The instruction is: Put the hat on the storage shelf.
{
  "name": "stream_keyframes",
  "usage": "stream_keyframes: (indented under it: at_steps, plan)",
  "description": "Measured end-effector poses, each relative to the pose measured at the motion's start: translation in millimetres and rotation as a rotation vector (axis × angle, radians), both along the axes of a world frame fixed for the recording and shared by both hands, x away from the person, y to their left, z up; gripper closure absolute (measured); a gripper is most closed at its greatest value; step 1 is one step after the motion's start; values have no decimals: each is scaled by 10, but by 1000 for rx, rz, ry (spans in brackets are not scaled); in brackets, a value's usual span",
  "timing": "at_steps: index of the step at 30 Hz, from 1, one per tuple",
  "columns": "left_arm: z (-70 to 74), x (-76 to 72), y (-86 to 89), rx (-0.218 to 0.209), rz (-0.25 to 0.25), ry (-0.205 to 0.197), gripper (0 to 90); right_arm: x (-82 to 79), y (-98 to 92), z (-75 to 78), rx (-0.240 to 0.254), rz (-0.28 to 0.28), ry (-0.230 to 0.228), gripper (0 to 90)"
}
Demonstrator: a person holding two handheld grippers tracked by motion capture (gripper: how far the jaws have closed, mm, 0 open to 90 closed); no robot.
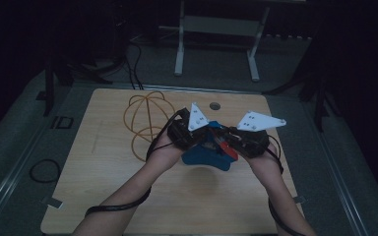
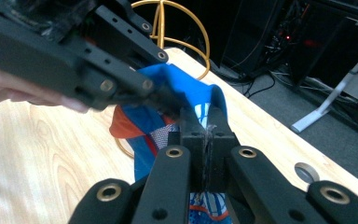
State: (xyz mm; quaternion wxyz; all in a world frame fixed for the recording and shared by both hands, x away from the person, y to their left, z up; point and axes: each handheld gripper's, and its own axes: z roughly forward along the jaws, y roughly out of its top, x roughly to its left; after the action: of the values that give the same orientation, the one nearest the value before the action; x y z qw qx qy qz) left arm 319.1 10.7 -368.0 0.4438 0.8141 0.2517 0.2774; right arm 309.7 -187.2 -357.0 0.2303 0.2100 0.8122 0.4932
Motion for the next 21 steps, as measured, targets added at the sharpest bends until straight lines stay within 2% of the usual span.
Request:
stream_keyframes:
  at_steps: [6,11,15,16,19,21]
  plan:
    - [-9,-13,-8,-5,-4,-24,888,-11,-29,-28,15,9,11,889]
    - [44,-52,14,-38,-5,-48,889,-87,-26,-32,11,21,-7,874]
    - [83,-69,42,-62,-11,-52,888,-162,-45,-27,21,46,-16,824]
    - [99,-75,65,-63,-14,-65,888,-214,-95,-15,44,61,-17,798]
    - [138,-72,145,-103,-40,-71,888,-283,-182,3,70,88,-15,740]
    - [155,-76,174,-100,-30,-85,888,-309,-218,7,76,90,-17,726]
